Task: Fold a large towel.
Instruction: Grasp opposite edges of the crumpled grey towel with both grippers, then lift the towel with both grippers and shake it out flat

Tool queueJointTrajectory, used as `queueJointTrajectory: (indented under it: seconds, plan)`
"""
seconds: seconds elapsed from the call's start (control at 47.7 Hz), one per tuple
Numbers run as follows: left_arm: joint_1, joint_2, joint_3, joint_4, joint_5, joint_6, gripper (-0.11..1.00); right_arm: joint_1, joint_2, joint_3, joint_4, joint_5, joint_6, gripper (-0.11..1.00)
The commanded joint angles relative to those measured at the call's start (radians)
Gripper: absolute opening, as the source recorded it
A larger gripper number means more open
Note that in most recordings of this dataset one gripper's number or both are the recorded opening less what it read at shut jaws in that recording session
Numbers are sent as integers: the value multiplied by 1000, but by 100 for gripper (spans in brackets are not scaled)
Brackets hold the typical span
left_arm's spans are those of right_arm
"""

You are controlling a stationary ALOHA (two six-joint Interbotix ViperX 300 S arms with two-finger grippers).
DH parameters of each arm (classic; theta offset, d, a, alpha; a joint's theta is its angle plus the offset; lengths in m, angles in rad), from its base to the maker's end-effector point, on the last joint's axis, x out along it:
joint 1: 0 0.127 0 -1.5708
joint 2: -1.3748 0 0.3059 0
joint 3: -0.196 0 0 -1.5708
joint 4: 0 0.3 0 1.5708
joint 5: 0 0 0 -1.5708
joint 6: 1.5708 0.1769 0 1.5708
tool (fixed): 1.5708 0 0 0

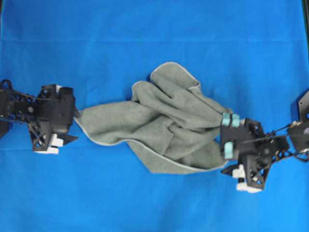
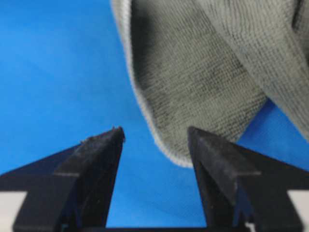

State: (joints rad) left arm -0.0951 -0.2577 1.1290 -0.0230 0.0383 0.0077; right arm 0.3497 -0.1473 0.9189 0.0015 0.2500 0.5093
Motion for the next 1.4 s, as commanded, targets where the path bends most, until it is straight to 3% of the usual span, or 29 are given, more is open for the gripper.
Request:
queueJointTrajectory:
  seconds: [0.0,0.398,0.503,0.629,0.692,0.839,1.006,1.174,1.384]
  plan:
    - [12,48,-28,2,-51,23,70,3,38,-26,-5,-8,2,58]
    - [71,163,-52,0,-101,121,67,-20,150,-26,-8,-67,3,57]
    - [72,164,-58,2,-83,127,48,-37,147,-25,-15,-72,2,47]
    - [83,160,-60,2,-57,137,13,-44,141,-29,-20,-72,-3,12]
    - [92,152,-63,0,-44,137,2,-46,124,-34,-20,-67,-5,3]
    - [107,84,-109,0,57,137,2,-46,28,-49,-18,-49,-6,3]
    - [107,-77,-213,0,270,126,2,-44,-144,-83,-25,18,-12,3]
    - [107,-255,-299,0,419,124,2,-44,-308,-133,-115,74,-21,3]
    - [123,-456,-396,0,437,137,2,-57,-489,-202,-287,189,-12,3]
